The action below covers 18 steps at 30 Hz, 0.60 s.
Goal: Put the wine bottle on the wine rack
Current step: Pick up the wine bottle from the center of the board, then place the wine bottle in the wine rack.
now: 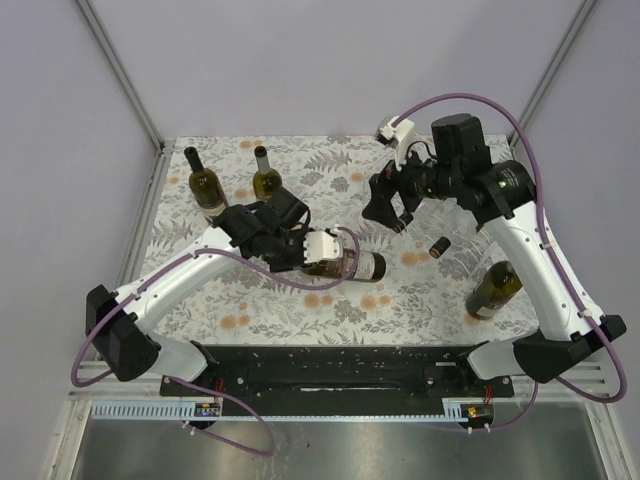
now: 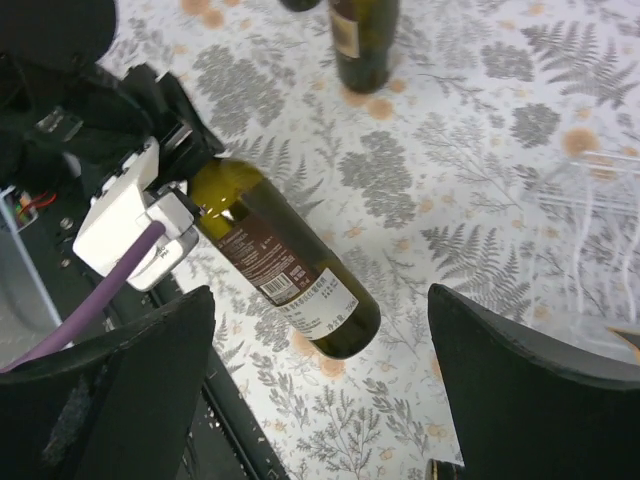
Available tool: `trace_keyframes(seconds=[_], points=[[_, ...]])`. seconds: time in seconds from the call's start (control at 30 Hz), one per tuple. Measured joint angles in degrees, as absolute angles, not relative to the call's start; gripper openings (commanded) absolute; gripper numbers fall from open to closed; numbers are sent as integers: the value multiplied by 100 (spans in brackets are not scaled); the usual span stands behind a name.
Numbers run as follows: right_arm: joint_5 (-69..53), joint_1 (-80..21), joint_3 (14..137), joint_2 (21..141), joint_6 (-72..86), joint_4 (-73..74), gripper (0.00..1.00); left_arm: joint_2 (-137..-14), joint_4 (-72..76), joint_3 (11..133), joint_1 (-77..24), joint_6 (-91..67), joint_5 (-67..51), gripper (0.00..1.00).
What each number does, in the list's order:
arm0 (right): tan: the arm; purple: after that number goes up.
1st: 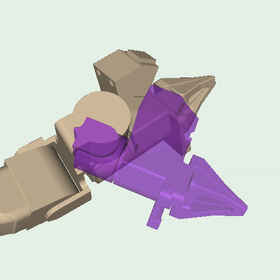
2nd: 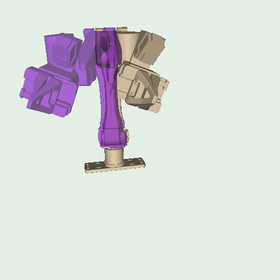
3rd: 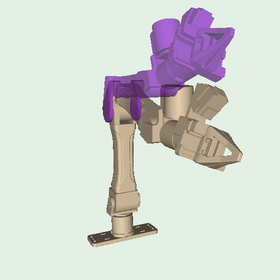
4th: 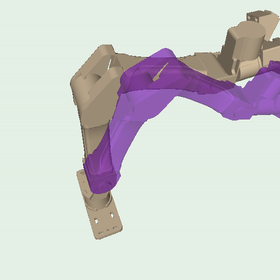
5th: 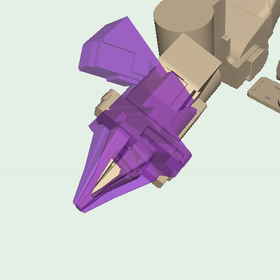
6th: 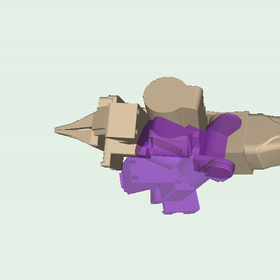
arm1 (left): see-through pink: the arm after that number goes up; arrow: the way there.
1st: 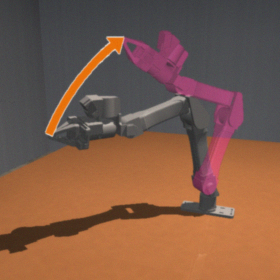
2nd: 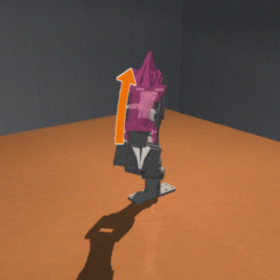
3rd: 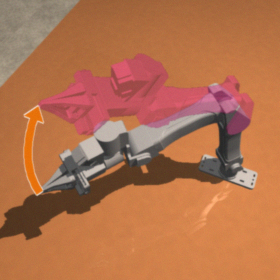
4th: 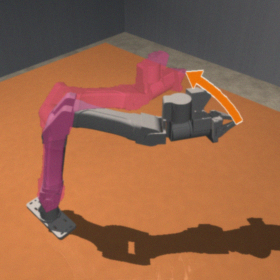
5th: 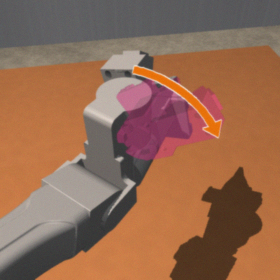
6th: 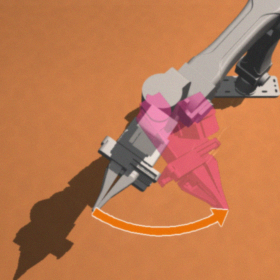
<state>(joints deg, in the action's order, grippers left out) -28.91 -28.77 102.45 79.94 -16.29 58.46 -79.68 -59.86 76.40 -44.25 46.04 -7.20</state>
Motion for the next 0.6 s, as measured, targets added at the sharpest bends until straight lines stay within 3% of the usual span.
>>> trace_keyframes(seconds=[0.6], points=[[-2298, -2488, 10302, 7948, -1052, 5290, 96, -8919, -3277, 7155, -3859, 1848, -834, 0]])
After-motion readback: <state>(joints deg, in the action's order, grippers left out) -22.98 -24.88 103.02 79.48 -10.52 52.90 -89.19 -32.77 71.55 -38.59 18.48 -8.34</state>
